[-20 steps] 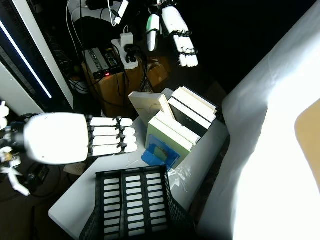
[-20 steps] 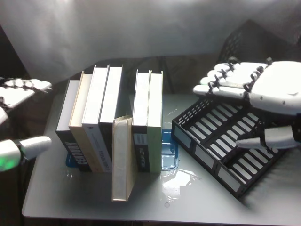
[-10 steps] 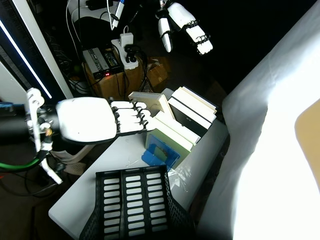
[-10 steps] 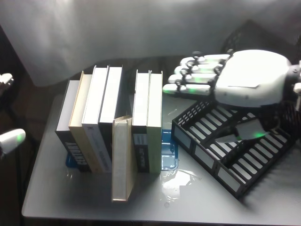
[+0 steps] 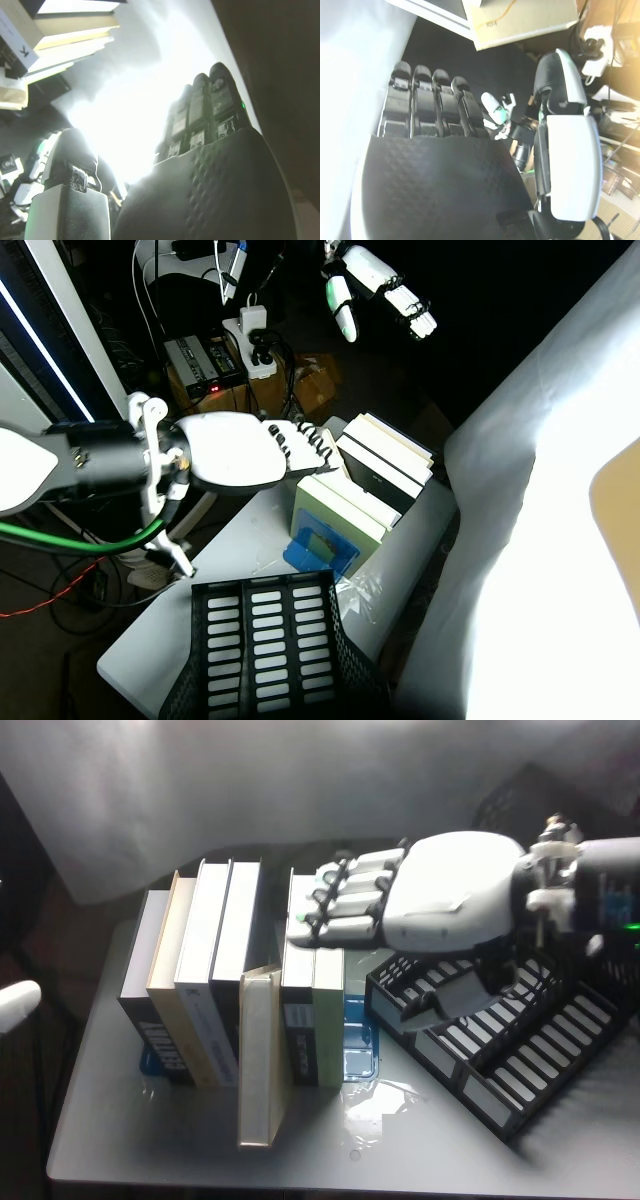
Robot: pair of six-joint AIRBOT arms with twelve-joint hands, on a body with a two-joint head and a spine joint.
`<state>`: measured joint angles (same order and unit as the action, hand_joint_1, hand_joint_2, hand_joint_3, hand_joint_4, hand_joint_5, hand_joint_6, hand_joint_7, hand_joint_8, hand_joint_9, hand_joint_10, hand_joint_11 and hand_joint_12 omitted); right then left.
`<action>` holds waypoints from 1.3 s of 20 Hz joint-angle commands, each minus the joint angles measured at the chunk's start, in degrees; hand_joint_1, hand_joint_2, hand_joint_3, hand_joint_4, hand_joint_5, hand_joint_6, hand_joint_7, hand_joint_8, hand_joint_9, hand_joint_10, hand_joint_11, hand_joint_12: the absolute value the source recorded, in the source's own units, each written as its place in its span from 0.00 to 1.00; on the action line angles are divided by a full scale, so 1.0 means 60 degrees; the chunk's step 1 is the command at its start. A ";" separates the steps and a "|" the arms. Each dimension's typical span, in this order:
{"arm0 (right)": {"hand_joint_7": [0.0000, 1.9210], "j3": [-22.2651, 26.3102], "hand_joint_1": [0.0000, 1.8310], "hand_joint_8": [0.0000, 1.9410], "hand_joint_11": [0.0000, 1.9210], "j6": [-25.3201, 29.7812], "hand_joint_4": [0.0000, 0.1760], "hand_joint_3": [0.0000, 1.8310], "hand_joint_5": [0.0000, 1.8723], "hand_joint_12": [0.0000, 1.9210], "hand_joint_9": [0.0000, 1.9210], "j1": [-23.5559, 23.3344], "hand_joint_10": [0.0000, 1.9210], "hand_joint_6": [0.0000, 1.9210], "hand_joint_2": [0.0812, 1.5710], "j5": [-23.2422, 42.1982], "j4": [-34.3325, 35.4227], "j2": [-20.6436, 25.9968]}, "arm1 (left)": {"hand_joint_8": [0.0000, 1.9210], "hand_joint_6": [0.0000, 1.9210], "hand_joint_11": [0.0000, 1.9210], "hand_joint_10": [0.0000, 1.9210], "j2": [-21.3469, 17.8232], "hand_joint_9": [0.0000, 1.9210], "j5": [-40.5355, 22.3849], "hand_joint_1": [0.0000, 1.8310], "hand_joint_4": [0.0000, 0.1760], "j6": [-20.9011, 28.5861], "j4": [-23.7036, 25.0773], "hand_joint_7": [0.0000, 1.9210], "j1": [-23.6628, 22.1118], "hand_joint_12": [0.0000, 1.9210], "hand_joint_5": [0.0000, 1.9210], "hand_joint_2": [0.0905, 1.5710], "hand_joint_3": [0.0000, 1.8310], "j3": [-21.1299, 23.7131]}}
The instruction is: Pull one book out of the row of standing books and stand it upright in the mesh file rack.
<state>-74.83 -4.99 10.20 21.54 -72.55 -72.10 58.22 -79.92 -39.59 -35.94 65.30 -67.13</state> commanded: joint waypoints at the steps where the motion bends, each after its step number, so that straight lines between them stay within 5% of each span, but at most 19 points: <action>1: 0.00 -0.0056 0.37 0.00 0.01 0.0168 0.00 0.00 0.00 0.01 0.00 -0.0163 0.00 0.00 0.68 0.0479 0.0159 0.0057 | 0.00 0.00 0.00 0.00 -0.0021 0.00 -0.1364 0.18 0.00 -0.0005 -0.0089 0.00 0.0019 0.00 0.00 0.79 0.00 -0.0063; 4: 0.00 -0.0332 0.40 0.00 0.03 0.0596 0.00 0.00 0.00 0.02 0.00 -0.0308 0.00 0.00 0.66 0.0470 -0.0497 -0.0350 | 0.00 0.00 0.00 0.00 -0.0023 0.00 -0.1437 0.20 0.00 -0.0005 -0.0151 0.00 0.0019 0.00 0.00 0.79 0.00 -0.0070; 5: 0.00 -0.0396 0.40 0.00 0.00 0.0637 0.00 0.04 0.00 0.18 0.00 -0.0348 0.00 0.00 0.62 0.0470 -0.0610 -0.0455 | 0.00 0.00 0.00 0.00 -0.0022 0.00 -0.1463 0.21 0.00 -0.0005 -0.0189 0.00 0.0019 0.00 0.00 0.79 0.00 -0.0079; 8: 0.00 -0.0599 0.46 0.00 0.00 0.0865 0.00 0.01 0.00 0.00 0.00 -0.0427 0.00 0.00 0.61 0.0462 -0.1090 -0.0819 | 0.00 0.00 0.00 0.00 -0.0002 0.00 -0.1513 0.21 0.00 -0.0005 -0.0278 0.00 0.0019 0.00 0.00 0.79 0.00 -0.0121; 26: 0.00 -0.1481 0.47 0.00 0.00 0.1338 0.04 0.01 0.00 0.00 0.00 -0.0276 0.00 0.00 0.63 0.0219 -0.2990 -0.2739 | 0.00 0.00 0.00 0.00 0.0187 0.00 -0.2543 0.21 0.00 -0.0005 -0.1620 0.00 0.0691 0.00 0.00 0.83 0.01 -0.0143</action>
<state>-83.94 2.94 8.64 21.89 -92.51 -89.12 59.20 -87.00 -39.57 -44.16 69.30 -67.72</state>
